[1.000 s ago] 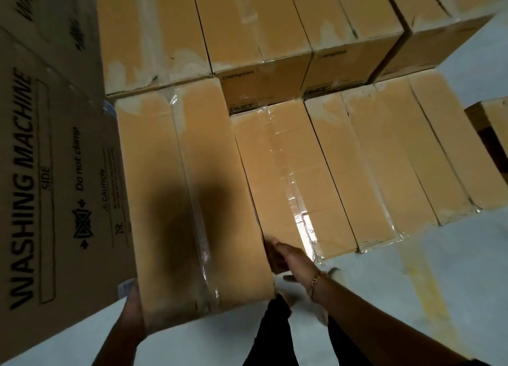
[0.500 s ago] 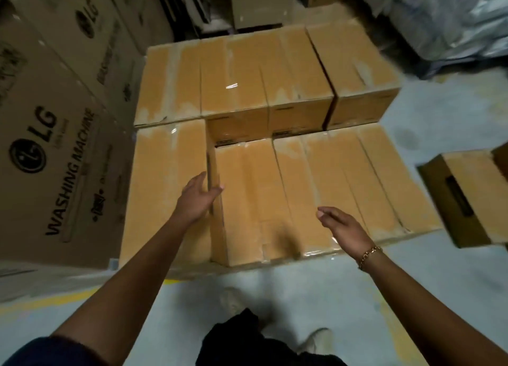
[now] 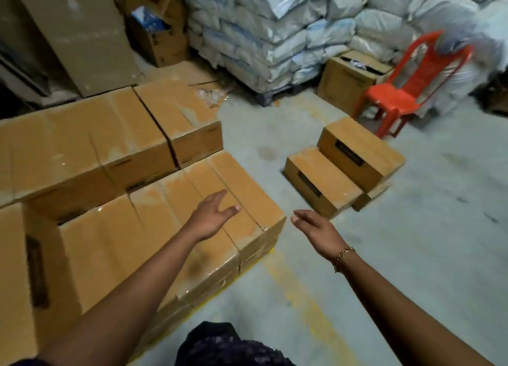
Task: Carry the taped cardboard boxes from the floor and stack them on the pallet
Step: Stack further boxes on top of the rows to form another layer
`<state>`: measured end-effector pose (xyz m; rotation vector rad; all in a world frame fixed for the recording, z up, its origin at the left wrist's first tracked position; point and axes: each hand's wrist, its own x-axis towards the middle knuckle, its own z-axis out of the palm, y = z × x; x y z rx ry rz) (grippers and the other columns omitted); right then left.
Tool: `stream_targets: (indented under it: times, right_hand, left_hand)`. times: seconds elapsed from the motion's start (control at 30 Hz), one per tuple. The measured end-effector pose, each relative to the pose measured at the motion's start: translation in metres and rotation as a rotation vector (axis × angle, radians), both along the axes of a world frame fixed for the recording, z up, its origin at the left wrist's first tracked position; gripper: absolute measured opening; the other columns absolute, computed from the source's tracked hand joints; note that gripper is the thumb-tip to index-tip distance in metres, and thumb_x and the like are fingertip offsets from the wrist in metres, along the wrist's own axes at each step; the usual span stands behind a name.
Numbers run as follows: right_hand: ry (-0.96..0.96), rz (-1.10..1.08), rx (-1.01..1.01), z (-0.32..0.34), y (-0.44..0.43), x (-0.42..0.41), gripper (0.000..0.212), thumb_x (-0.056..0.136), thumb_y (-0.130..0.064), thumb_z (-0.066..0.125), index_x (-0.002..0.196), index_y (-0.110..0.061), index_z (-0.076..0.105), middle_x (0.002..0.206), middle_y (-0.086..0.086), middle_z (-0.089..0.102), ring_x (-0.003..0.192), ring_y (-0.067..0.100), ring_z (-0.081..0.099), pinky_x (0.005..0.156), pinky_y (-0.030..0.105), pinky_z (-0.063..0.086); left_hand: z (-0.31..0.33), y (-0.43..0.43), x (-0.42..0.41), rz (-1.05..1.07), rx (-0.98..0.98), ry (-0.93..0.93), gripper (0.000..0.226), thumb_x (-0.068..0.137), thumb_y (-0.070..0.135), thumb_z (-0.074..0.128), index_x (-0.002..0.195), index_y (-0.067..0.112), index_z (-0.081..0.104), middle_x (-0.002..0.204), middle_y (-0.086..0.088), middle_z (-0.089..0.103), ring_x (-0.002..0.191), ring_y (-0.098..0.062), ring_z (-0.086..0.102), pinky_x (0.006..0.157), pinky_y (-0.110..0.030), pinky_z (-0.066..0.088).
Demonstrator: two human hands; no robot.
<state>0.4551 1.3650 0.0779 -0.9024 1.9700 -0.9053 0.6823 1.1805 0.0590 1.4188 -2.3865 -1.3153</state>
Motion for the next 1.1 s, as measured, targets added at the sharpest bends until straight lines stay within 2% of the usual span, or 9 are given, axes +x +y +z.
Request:
stream_targets:
  times: [0.1, 0.2, 0.27, 0.33, 0.4, 0.53, 0.87, 1.0, 1.1]
  right_hand:
    - [-0.007, -0.073, 0.008, -0.002, 0.021, -0.045, 0.039, 0.099, -0.043, 0.059, 0.134, -0.025, 0.062, 0.124, -0.013, 0.059, 0.113, 0.004, 0.053, 0.093, 0.018, 0.036]
    - [-0.015, -0.143, 0.033, -0.011, 0.035, -0.092, 0.039, 0.098, -0.044, 0.060, 0.133, -0.026, 0.062, 0.122, -0.013, 0.061, 0.108, 0.001, 0.054, 0.080, 0.005, 0.036]
    - [-0.026, -0.179, 0.058, -0.019, 0.038, -0.126, 0.040, 0.098, -0.044, 0.060, 0.133, -0.026, 0.062, 0.123, -0.011, 0.062, 0.108, 0.002, 0.056, 0.082, 0.009, 0.039]
    - [-0.040, -0.213, 0.079, -0.028, 0.037, -0.161, 0.040, 0.098, -0.044, 0.060, 0.134, -0.026, 0.061, 0.126, -0.009, 0.063, 0.111, 0.005, 0.058, 0.088, 0.017, 0.040]
    - [-0.054, -0.241, 0.094, -0.034, 0.032, -0.197, 0.040, 0.098, -0.044, 0.060, 0.134, -0.026, 0.061, 0.127, -0.009, 0.064, 0.110, 0.003, 0.059, 0.086, 0.015, 0.041]
    - [-0.071, -0.321, 0.103, -0.041, 0.018, -0.270, 0.038, 0.097, -0.044, 0.061, 0.131, -0.028, 0.062, 0.124, -0.011, 0.064, 0.102, -0.010, 0.055, 0.078, 0.005, 0.038]
    - [-0.123, -0.441, 0.114, -0.050, 0.010, -0.452, 0.039, 0.097, -0.044, 0.061, 0.132, -0.026, 0.062, 0.126, -0.010, 0.064, 0.114, 0.005, 0.058, 0.086, 0.017, 0.041]
    - [-0.125, -0.435, 0.119, -0.063, 0.011, -0.542, 0.038, 0.097, -0.045, 0.061, 0.131, -0.028, 0.063, 0.126, -0.010, 0.065, 0.114, 0.005, 0.059, 0.088, 0.020, 0.042]
    - [-0.134, -0.411, 0.131, -0.073, 0.011, -0.613, 0.036, 0.097, -0.045, 0.061, 0.129, -0.028, 0.064, 0.126, -0.010, 0.065, 0.113, 0.005, 0.058, 0.091, 0.022, 0.041]
  left_hand:
    - [-0.003, 0.002, -0.062, -0.080, 0.026, -0.001, 0.076, 0.097, 0.062, 0.052, 0.161, 0.031, 0.024, 0.168, 0.000, 0.020, 0.154, -0.022, 0.018, 0.122, -0.041, 0.020]
    - [-0.011, 0.002, -0.119, -0.159, 0.057, -0.001, 0.075, 0.097, 0.061, 0.052, 0.160, 0.031, 0.026, 0.168, 0.002, 0.021, 0.154, -0.022, 0.018, 0.121, -0.041, 0.020]
    - [-0.018, -0.001, -0.158, -0.197, 0.076, -0.011, 0.080, 0.093, 0.067, 0.053, 0.159, 0.029, 0.028, 0.167, 0.001, 0.023, 0.154, -0.021, 0.020, 0.122, -0.040, 0.020]
    - [-0.025, -0.007, -0.197, -0.223, 0.099, -0.011, 0.099, 0.078, 0.085, 0.048, 0.159, 0.029, 0.030, 0.167, 0.002, 0.025, 0.154, -0.020, 0.021, 0.122, -0.040, 0.020]
    - [-0.034, -0.017, -0.238, -0.240, 0.134, -0.026, 0.107, 0.071, 0.089, 0.043, 0.158, 0.030, 0.030, 0.166, 0.002, 0.026, 0.154, -0.020, 0.021, 0.122, -0.041, 0.021]
    - [-0.049, -0.041, -0.327, -0.277, 0.209, -0.052, 0.079, 0.093, 0.070, 0.052, 0.159, 0.033, 0.029, 0.166, 0.004, 0.026, 0.152, -0.021, 0.024, 0.122, -0.044, 0.024]
    - [-0.043, -0.052, -0.546, -0.403, 0.235, -0.056, 0.075, 0.096, 0.063, 0.052, 0.160, 0.030, 0.028, 0.167, 0.001, 0.024, 0.152, -0.022, 0.025, 0.121, -0.042, 0.026]
    - [-0.058, -0.049, -0.633, -0.382, 0.278, -0.049, 0.072, 0.097, 0.060, 0.053, 0.159, 0.030, 0.029, 0.165, 0.001, 0.028, 0.147, -0.023, 0.033, 0.112, -0.036, 0.031]
    - [-0.073, -0.048, -0.698, -0.324, 0.302, -0.046, 0.073, 0.096, 0.063, 0.053, 0.158, 0.031, 0.030, 0.164, 0.001, 0.030, 0.148, -0.024, 0.033, 0.115, -0.040, 0.031]
